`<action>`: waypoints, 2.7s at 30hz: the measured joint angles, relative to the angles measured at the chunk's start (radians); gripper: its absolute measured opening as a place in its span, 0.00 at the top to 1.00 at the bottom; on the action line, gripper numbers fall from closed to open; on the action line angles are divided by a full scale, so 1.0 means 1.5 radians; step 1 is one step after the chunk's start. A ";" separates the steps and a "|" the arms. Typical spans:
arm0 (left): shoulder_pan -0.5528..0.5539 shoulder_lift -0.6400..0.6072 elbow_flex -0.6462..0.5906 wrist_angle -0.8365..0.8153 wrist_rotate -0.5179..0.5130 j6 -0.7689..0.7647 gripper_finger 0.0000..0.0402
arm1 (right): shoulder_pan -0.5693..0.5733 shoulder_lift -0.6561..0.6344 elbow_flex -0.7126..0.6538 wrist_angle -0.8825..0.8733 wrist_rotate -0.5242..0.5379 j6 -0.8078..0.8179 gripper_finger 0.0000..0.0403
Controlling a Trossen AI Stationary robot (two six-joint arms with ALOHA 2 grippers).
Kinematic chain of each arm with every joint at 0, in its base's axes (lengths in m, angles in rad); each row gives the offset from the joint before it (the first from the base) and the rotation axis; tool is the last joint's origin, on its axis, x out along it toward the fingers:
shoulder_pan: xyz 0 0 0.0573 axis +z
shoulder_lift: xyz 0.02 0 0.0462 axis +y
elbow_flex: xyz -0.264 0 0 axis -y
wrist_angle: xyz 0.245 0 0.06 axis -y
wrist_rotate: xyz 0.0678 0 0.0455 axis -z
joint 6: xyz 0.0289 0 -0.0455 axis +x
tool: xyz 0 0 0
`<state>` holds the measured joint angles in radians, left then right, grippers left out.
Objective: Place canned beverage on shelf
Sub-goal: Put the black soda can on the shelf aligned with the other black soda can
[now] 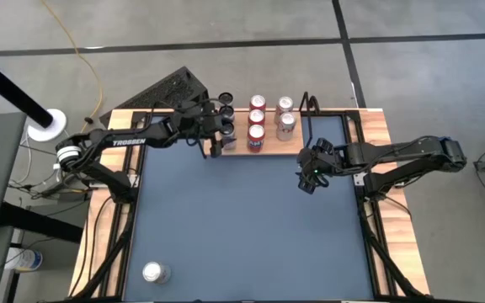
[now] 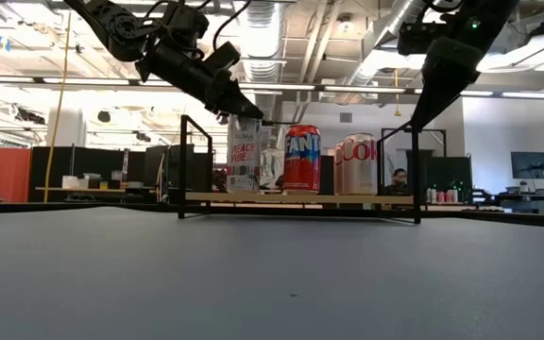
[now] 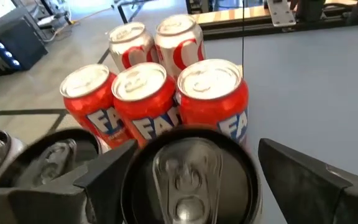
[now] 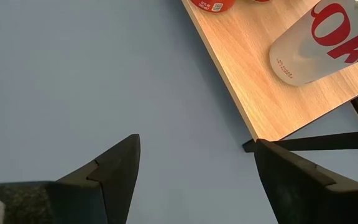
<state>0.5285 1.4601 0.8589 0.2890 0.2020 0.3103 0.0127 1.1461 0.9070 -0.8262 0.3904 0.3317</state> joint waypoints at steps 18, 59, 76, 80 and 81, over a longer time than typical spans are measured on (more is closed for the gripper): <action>-0.008 -0.053 0.066 -0.051 0.013 0.032 0.21 | 0.000 0.000 0.000 0.000 -0.012 0.000 0.25; -0.292 -0.504 -0.131 -0.456 -0.425 -0.097 0.99 | -0.142 0.484 0.355 0.483 -0.222 -0.454 1.00; -0.293 -0.504 -0.131 -0.454 -0.419 -0.087 1.00 | -0.168 0.480 0.355 0.490 -0.171 -0.466 1.00; -0.293 -0.504 -0.131 -0.454 -0.419 -0.087 1.00 | -0.168 0.480 0.355 0.499 -0.171 -0.466 1.00; -0.293 -0.504 -0.131 -0.454 -0.418 -0.088 1.00 | -0.168 0.480 0.355 0.501 -0.178 -0.466 1.00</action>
<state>0.0887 0.7048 0.6621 -0.3927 -0.4255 0.1787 -0.2386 1.8668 1.4391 -0.0753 0.1229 -0.3672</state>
